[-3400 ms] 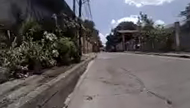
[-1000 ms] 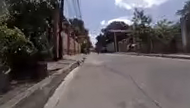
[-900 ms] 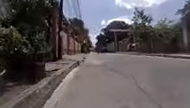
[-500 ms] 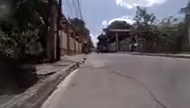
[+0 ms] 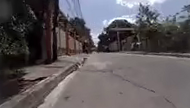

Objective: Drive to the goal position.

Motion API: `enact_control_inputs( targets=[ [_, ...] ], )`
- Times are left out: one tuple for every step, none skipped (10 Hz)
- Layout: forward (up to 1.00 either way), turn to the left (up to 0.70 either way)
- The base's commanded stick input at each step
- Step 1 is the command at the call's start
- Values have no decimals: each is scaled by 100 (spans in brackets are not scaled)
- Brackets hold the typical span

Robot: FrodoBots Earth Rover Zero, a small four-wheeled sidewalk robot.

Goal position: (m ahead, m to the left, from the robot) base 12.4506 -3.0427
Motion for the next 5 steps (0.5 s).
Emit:
enact_control_inputs(
  targets=[
    [100, 0],
    [100, 0],
    [100, 0],
    [100, 0],
    [100, 0]
  ],
)
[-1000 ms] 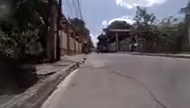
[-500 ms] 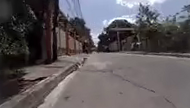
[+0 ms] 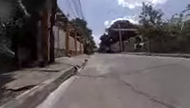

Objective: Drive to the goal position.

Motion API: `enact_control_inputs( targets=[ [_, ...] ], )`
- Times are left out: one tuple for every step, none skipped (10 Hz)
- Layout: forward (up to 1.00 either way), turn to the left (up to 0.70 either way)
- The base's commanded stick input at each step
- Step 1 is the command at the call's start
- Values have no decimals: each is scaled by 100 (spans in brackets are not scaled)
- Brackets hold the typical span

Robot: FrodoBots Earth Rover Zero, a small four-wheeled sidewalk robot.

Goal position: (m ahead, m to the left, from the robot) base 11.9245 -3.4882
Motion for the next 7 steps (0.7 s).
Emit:
enact_control_inputs(
  targets=[
    [100, 0],
    [100, 0],
    [100, 0],
    [100, 0],
    [100, 0],
    [100, 0],
    [100, 0]
  ],
)
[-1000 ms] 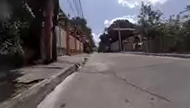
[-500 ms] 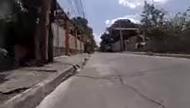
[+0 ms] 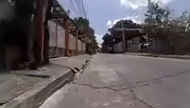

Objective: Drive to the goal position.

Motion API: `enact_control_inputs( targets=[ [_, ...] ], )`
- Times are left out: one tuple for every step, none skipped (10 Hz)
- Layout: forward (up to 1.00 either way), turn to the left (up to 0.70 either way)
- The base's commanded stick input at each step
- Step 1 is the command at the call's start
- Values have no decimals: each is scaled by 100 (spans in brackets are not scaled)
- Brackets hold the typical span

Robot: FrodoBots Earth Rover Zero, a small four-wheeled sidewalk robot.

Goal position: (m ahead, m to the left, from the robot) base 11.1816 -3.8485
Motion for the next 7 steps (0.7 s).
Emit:
enact_control_inputs(
  targets=[
    [100, 0],
    [100, 0],
    [100, 0],
    [100, 0],
    [100, 0],
    [100, 0],
    [100, 0]
  ],
)
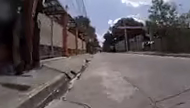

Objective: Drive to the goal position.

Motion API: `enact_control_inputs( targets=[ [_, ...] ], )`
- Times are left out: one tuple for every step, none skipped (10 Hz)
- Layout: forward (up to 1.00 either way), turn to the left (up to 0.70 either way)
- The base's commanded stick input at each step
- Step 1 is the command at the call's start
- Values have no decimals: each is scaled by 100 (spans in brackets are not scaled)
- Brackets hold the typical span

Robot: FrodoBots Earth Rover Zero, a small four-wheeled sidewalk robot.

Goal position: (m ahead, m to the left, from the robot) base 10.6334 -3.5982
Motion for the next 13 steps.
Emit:
enact_control_inputs(
  targets=[
    [100, 0],
    [100, 0],
    [100, 0],
    [100, 0],
    [100, 0],
    [100, 0],
    [100, 0],
    [100, 0],
    [100, 0],
    [100, 0],
    [100, 0],
    [100, 0],
    [100, -3]
  ],
)
